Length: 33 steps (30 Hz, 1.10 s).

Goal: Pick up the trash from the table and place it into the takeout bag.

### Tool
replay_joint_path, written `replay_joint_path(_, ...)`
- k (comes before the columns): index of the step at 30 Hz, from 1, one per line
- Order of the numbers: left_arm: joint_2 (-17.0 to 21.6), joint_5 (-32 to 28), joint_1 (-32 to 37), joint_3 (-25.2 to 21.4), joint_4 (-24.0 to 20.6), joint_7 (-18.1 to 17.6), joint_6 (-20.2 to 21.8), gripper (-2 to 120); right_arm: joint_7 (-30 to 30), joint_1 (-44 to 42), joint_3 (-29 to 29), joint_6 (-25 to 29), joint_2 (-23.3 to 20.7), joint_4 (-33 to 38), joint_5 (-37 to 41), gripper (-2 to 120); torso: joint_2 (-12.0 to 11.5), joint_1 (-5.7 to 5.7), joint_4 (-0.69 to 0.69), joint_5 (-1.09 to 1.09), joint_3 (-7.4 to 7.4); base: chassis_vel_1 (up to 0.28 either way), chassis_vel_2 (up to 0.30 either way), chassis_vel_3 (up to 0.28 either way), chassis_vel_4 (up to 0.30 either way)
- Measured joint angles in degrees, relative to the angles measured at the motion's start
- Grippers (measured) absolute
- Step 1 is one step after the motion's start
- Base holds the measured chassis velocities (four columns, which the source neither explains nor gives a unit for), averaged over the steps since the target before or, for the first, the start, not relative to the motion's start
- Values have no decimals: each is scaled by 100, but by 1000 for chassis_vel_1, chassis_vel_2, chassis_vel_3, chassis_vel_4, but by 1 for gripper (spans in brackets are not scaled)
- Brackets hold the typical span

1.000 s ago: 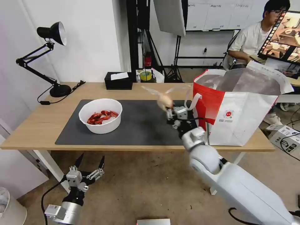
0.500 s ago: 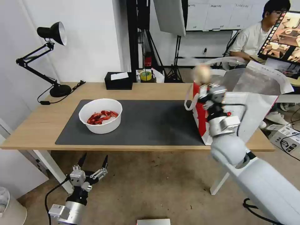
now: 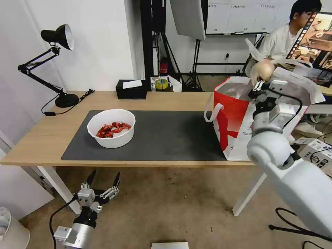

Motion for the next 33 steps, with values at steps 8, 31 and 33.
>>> replay_joint_path(8,11,-1,-35,31,32,1,2,100,136,23,-15,-359,-151,64,664,18,0,0,0,0,0,0,0,0,0)
replay_joint_path(31,9,10,-53,77,3,2,7,100,13,-230,207,-531,-293,240,754,98,0,0,0,0,0,0,0,0,0)
replay_joint_path(33,15,9,-48,62,-24,2,9,100,-2,-233,213,-540,-305,262,775,100,0,0,0,0,0,0,0,0,0)
